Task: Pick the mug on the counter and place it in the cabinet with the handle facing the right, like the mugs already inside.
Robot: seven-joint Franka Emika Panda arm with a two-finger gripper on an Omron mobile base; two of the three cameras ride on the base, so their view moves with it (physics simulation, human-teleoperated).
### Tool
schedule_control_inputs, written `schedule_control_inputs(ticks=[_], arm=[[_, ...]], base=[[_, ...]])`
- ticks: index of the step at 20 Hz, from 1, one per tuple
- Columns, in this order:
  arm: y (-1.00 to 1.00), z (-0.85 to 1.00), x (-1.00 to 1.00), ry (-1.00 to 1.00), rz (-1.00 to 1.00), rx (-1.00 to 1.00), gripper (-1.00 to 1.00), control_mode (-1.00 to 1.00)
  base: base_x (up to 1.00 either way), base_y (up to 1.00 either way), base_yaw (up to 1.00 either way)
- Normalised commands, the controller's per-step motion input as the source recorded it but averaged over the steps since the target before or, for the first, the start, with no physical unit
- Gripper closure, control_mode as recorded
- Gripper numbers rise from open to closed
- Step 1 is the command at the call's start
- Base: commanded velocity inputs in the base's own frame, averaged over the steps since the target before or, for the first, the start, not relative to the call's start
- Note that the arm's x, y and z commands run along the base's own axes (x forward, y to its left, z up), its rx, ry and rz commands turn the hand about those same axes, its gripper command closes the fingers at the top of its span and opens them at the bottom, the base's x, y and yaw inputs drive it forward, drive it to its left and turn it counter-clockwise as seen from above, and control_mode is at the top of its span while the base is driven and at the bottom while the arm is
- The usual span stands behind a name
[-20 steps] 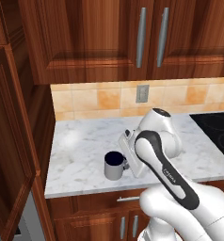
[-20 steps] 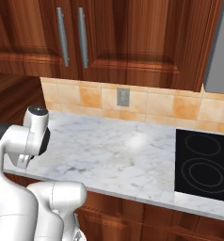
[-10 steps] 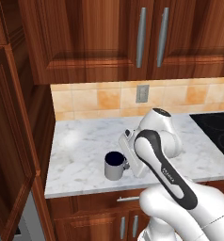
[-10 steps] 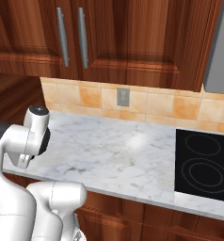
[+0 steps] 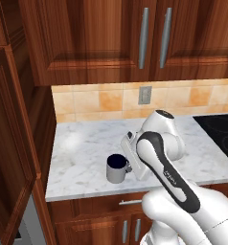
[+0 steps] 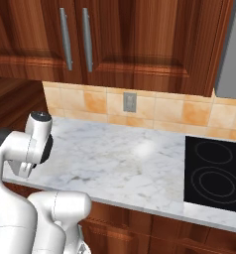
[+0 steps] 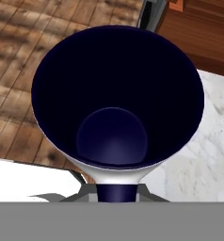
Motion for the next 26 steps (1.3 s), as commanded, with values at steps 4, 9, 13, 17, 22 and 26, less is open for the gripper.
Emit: schedule_control_inputs(ticks=[4,9,13,17,22,26], arm=[[0.0,0.0,0.0,0.0,0.0,0.0,1.0,-1.0],[0.0,0.0,0.0,0.0,0.0,0.0,1.0,1.0],[0.0,0.0,0.0,0.0,0.0,0.0,1.0,1.0],[0.0,0.0,0.0,0.0,0.0,0.0,1.0,1.0],[0.0,0.0,0.0,0.0,0.0,0.0,1.0,1.0],[0.0,0.0,0.0,0.0,0.0,0.0,1.0,1.0]], base=[[0.0,0.0,0.0],[-0.05,0.0,0.0],[-0.44,0.01,-0.07],[-0.67,0.02,-0.15],[-0.63,0.02,-0.26],[-0.65,0.06,-0.32]])
